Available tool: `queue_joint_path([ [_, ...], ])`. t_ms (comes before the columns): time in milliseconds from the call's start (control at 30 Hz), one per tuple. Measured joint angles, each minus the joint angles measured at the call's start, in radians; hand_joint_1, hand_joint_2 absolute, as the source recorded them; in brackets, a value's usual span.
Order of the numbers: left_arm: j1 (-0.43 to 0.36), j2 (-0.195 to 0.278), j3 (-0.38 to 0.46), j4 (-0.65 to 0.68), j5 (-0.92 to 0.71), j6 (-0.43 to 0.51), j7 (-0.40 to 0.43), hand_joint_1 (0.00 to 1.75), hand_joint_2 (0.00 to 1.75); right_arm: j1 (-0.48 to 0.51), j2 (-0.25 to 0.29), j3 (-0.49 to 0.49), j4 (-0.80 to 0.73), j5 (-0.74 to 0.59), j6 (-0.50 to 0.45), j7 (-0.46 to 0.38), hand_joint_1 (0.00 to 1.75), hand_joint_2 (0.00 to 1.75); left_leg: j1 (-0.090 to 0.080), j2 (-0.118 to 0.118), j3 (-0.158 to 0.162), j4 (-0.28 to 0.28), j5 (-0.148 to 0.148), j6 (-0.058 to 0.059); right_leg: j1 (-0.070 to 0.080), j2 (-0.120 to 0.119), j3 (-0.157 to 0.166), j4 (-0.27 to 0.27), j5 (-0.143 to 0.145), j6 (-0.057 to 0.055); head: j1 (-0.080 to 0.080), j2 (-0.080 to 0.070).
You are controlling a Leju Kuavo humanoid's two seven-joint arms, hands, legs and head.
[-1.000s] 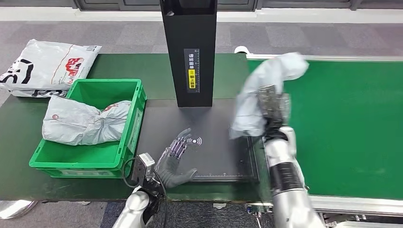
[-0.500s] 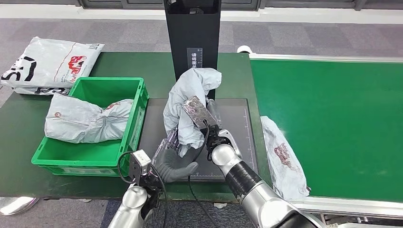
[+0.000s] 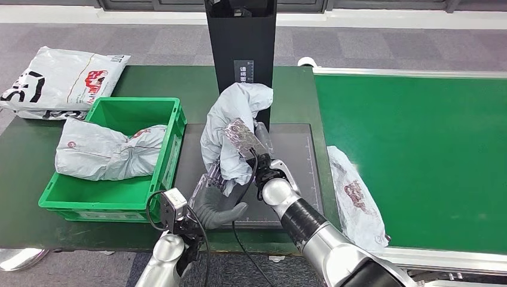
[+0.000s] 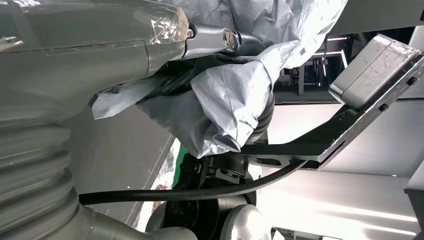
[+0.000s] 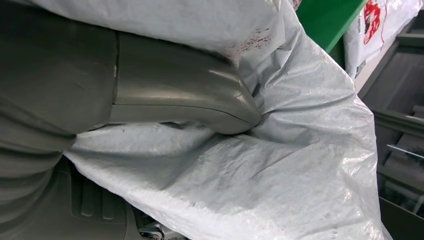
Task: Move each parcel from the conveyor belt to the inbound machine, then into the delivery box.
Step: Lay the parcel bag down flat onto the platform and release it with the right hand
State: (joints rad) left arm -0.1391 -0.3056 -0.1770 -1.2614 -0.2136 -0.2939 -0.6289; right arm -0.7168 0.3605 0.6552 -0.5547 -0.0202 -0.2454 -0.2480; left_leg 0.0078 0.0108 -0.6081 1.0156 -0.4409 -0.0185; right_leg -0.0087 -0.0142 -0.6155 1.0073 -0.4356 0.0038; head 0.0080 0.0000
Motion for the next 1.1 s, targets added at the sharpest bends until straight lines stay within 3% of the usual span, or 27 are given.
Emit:
queue_joint_path([
  [100, 0.000, 0.000, 0.000, -0.002, 0.000, 0.000, 0.000, 0.00, 1.75, -0.004, 0.000, 0.009, 0.004, -0.005, -0.003, -0.001, 1.75, 1.75, 0.000, 0.000, 0.000, 0.000, 0.000, 0.000, 0.000, 0.000, 0.000, 0.000, 0.000, 0.000, 0.000, 0.000],
  [133, 0.000, 0.000, 0.000, -0.003, 0.000, 0.000, 0.000, 0.00, 1.75, -0.005, 0.000, 0.010, 0.007, -0.008, -0.006, -0.002, 1.38, 1.75, 0.000, 0.000, 0.000, 0.000, 0.000, 0.000, 0.000, 0.000, 0.000, 0.000, 0.000, 0.000, 0.000, 0.000],
  [233, 0.001, 0.000, 0.000, -0.005, -0.003, 0.001, 0.001, 0.00, 1.75, -0.010, 0.000, 0.012, 0.022, -0.012, -0.016, -0.014, 0.07, 1.75, 0.000, 0.000, 0.000, 0.000, 0.000, 0.000, 0.000, 0.000, 0.000, 0.000, 0.000, 0.000, 0.000, 0.000],
  [267, 0.001, 0.000, 0.000, -0.006, -0.005, 0.001, 0.001, 0.00, 1.75, -0.013, 0.000, 0.012, 0.030, -0.011, -0.020, -0.019, 0.00, 1.75, 0.000, 0.000, 0.000, 0.000, 0.000, 0.000, 0.000, 0.000, 0.000, 0.000, 0.000, 0.000, 0.000, 0.000],
  [467, 0.001, 0.000, 0.000, -0.006, -0.025, 0.009, 0.002, 0.00, 1.75, -0.031, -0.003, 0.004, 0.069, 0.029, -0.031, -0.056, 0.00, 1.75, 0.000, 0.000, 0.000, 0.000, 0.000, 0.000, 0.000, 0.000, 0.000, 0.000, 0.000, 0.000, 0.000, 0.000],
  [567, 0.002, 0.001, 0.000, -0.010, -0.078, 0.075, 0.002, 0.00, 1.75, -0.025, -0.008, -0.029, 0.072, 0.095, -0.041, -0.076, 0.00, 1.75, 0.000, 0.000, 0.000, 0.000, 0.000, 0.000, 0.000, 0.000, 0.000, 0.000, 0.000, 0.000, 0.000, 0.000],
  [600, 0.003, 0.001, 0.000, -0.016, -0.127, 0.138, 0.013, 0.00, 1.75, -0.017, -0.011, -0.046, 0.067, 0.126, -0.047, -0.081, 0.00, 1.75, 0.000, 0.000, 0.000, 0.000, 0.000, 0.000, 0.000, 0.000, 0.000, 0.000, 0.000, 0.000, 0.000, 0.000],
  [667, 0.005, 0.002, 0.000, -0.039, -0.308, 0.355, 0.071, 0.00, 1.75, 0.015, -0.018, -0.088, 0.042, 0.198, -0.055, -0.084, 0.00, 1.75, 0.000, 0.000, 0.000, 0.000, 0.000, 0.000, 0.000, 0.000, 0.000, 0.000, 0.000, 0.000, 0.000, 0.000],
  [767, 0.010, 0.003, 0.000, -0.100, -0.731, 0.766, 0.251, 0.00, 1.75, 0.089, -0.025, -0.156, -0.026, 0.308, -0.032, -0.071, 0.00, 1.75, 0.000, 0.000, 0.000, 0.000, 0.000, 0.000, 0.000, 0.000, -0.001, 0.000, 0.000, 0.000, 0.000, 0.000],
  [833, 0.011, 0.005, 0.000, -0.134, -0.998, 0.925, 0.391, 0.00, 1.75, 0.125, -0.027, -0.196, -0.063, 0.363, -0.008, -0.063, 0.00, 1.75, 0.000, 0.000, 0.000, 0.000, 0.000, 0.000, 0.000, 0.000, -0.001, 0.000, -0.001, -0.001, 0.000, 0.000],
  [933, 0.012, 0.006, 0.000, -0.159, -1.199, 0.982, 0.512, 0.00, 1.75, 0.150, -0.027, -0.241, -0.093, 0.395, 0.007, -0.062, 0.00, 1.75, 0.000, 0.001, 0.000, 0.000, -0.001, 0.000, 0.000, 0.000, -0.001, 0.000, -0.001, -0.001, 0.000, 0.000],
  [1100, 0.014, 0.007, 0.000, -0.176, -1.223, 0.990, 0.533, 0.00, 1.75, 0.163, -0.026, -0.280, -0.120, 0.404, 0.010, -0.062, 0.00, 1.75, 0.000, 0.002, 0.001, 0.000, -0.001, -0.001, 0.000, 0.002, -0.001, 0.000, -0.001, -0.001, 0.000, 0.000],
])
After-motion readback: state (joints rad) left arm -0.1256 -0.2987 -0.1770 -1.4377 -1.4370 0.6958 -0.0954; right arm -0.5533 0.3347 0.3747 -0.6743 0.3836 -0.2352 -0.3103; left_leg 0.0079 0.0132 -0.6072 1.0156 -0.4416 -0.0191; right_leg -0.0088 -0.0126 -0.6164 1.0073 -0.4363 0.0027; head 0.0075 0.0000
